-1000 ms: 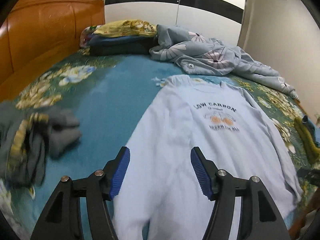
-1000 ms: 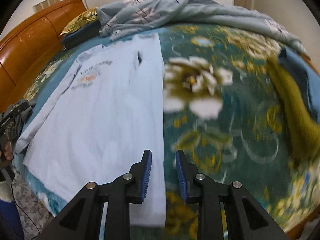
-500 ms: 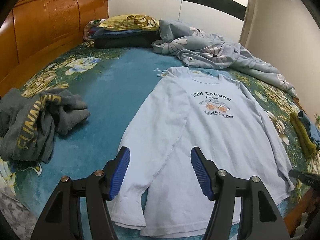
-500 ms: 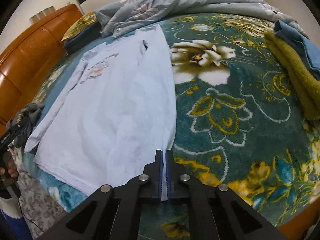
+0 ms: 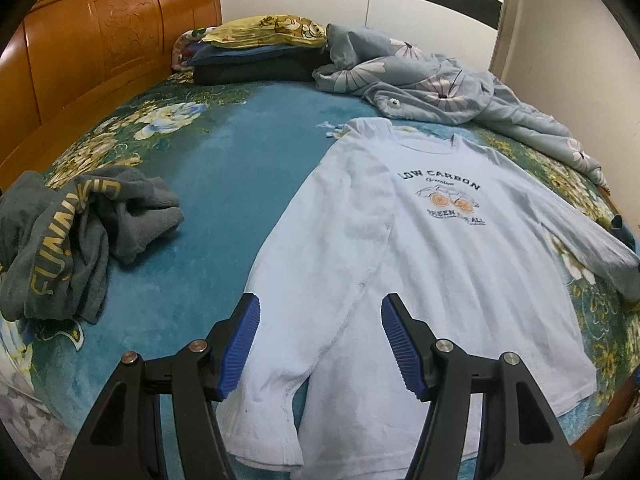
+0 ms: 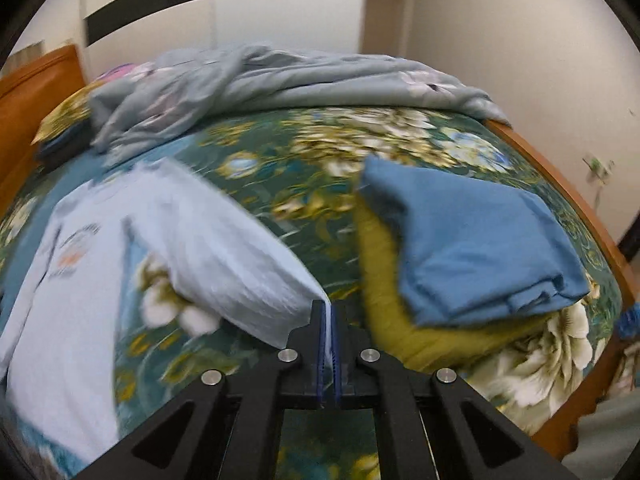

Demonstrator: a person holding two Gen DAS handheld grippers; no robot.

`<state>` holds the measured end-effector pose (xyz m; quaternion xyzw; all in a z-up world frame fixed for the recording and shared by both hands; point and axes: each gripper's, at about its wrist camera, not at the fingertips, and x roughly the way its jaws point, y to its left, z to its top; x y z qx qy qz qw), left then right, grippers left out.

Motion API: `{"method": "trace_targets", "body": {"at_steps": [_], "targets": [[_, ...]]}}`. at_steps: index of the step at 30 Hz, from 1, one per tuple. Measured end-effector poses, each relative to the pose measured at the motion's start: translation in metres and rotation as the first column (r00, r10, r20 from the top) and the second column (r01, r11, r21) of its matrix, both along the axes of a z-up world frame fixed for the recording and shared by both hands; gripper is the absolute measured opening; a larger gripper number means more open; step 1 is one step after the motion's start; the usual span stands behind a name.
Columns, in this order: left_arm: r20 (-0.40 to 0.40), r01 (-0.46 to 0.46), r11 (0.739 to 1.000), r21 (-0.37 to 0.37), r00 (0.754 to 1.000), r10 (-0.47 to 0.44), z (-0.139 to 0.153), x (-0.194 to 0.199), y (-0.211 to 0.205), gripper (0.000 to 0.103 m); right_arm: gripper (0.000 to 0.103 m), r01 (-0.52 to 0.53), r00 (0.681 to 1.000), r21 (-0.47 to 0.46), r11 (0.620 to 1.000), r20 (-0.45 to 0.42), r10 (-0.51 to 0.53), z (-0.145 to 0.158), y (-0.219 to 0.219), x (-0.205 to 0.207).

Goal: Fold clothes

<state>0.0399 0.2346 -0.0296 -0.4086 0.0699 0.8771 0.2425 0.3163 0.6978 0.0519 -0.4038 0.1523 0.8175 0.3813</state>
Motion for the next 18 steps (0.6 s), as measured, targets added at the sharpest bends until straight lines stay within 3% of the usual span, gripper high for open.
{"method": "trace_targets", "body": {"at_steps": [4,10,15,18], "targets": [[-0.001,-0.018,1.000,-0.017,1.000,0.018,-0.002,-0.005,-0.003,0.065,0.003,0.069,0.998,-0.037,0.997,-0.003,-0.069,-0.012,0.028,-0.002],[-0.003,-0.059,0.998,-0.024,0.998,0.059,-0.001,-0.013,-0.018,0.065,0.003,0.081,0.997,-0.061,0.995,0.006,-0.080,-0.022,0.038,-0.004],[-0.005,-0.093,0.996,-0.016,0.996,0.093,0.000,-0.017,-0.043,0.065,0.006,0.066,0.998,-0.013,0.998,-0.013,-0.066,-0.004,0.027,-0.006],[0.015,-0.100,0.995,-0.018,0.995,0.100,-0.007,-0.017,-0.059,0.065,0.015,0.083,0.996,0.017,0.996,-0.023,-0.083,0.009,0.014,-0.005]]}}
